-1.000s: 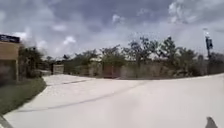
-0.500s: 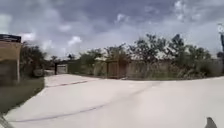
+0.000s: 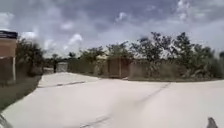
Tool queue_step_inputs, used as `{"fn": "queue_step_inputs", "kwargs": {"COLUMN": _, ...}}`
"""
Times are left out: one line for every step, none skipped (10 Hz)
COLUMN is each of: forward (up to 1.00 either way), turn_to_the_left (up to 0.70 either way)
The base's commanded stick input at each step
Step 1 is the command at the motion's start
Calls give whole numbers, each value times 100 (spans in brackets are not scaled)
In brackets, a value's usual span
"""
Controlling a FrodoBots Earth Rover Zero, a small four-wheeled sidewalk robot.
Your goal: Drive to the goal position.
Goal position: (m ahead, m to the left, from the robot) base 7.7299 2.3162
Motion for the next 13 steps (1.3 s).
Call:
{"fn": "queue_step_inputs", "kwargs": {"forward": 70, "turn_to_the_left": 0}}
{"fn": "queue_step_inputs", "kwargs": {"forward": 70, "turn_to_the_left": 0}}
{"fn": "queue_step_inputs", "kwargs": {"forward": 70, "turn_to_the_left": 15}}
{"fn": "queue_step_inputs", "kwargs": {"forward": 70, "turn_to_the_left": 35}}
{"fn": "queue_step_inputs", "kwargs": {"forward": 70, "turn_to_the_left": 35}}
{"fn": "queue_step_inputs", "kwargs": {"forward": 70, "turn_to_the_left": 35}}
{"fn": "queue_step_inputs", "kwargs": {"forward": 70, "turn_to_the_left": 23}}
{"fn": "queue_step_inputs", "kwargs": {"forward": 70, "turn_to_the_left": 0}}
{"fn": "queue_step_inputs", "kwargs": {"forward": 70, "turn_to_the_left": 0}}
{"fn": "queue_step_inputs", "kwargs": {"forward": 70, "turn_to_the_left": 0}}
{"fn": "queue_step_inputs", "kwargs": {"forward": 70, "turn_to_the_left": 0}}
{"fn": "queue_step_inputs", "kwargs": {"forward": 70, "turn_to_the_left": 0}}
{"fn": "queue_step_inputs", "kwargs": {"forward": 70, "turn_to_the_left": 14}}
